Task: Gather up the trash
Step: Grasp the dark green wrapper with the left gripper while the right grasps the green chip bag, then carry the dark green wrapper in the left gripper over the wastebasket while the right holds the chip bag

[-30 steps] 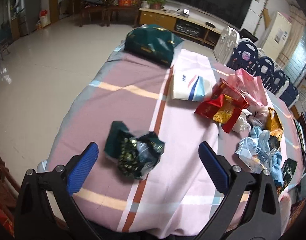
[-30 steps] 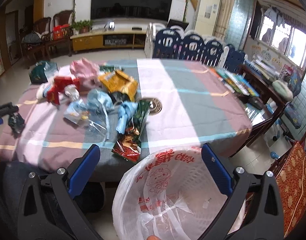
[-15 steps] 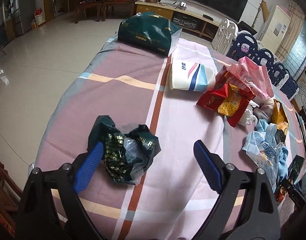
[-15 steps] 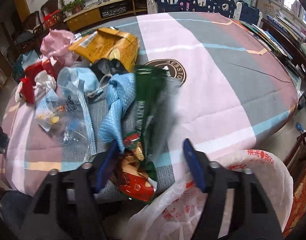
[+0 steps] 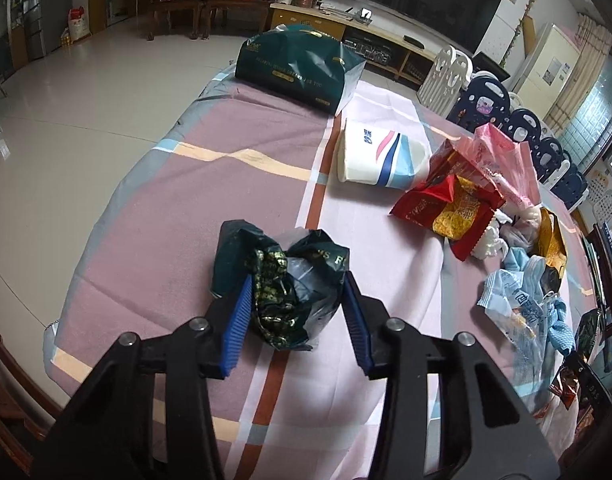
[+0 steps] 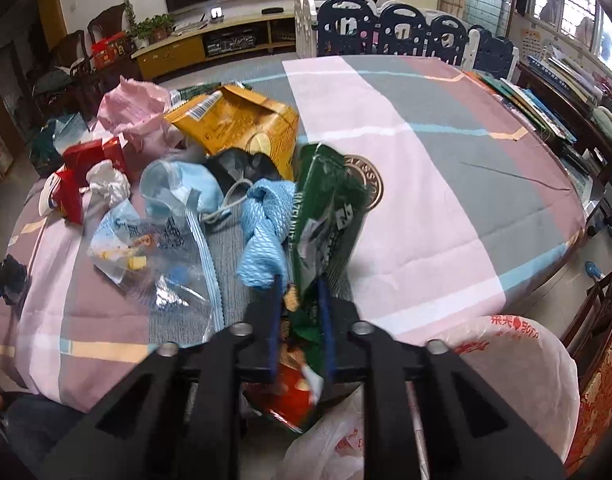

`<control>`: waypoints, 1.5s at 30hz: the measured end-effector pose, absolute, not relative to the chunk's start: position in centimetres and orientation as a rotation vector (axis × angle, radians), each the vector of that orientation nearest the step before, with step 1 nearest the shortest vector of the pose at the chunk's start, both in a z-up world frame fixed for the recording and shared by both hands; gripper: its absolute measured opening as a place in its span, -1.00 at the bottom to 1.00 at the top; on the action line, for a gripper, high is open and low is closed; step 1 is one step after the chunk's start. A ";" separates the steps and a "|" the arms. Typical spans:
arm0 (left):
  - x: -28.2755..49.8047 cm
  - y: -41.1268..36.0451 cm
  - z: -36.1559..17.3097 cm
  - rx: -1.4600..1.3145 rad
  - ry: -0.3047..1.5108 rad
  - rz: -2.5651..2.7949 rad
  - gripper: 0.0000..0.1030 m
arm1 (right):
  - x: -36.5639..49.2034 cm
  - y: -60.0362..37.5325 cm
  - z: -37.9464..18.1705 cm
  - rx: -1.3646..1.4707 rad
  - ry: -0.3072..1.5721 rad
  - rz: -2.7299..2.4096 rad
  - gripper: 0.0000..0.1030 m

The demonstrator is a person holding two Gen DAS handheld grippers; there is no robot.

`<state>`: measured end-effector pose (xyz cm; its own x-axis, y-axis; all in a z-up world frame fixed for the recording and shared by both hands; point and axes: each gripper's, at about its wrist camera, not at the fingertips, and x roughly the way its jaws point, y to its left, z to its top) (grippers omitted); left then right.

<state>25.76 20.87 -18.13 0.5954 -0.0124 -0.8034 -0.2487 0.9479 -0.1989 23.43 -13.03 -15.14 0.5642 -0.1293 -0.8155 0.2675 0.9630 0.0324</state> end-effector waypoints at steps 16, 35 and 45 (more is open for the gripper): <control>24.2 22.0 -16.4 -0.379 0.785 0.138 -0.19 | 22.5 -12.3 -13.7 0.218 0.866 -0.215 -0.70; 23.8 21.3 -16.0 -0.329 0.766 0.146 -0.19 | 19.1 -15.9 -8.6 0.291 0.716 -0.208 -0.70; 23.8 20.9 -16.0 -0.302 0.769 0.137 -0.19 | 20.2 -17.1 -11.9 0.293 0.760 -0.225 -0.70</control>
<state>23.79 20.86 -15.98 0.7125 0.0122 -0.7016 -0.2313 0.9480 -0.2184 20.24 -17.06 -11.94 0.7038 -0.0943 -0.7041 0.3044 0.9356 0.1790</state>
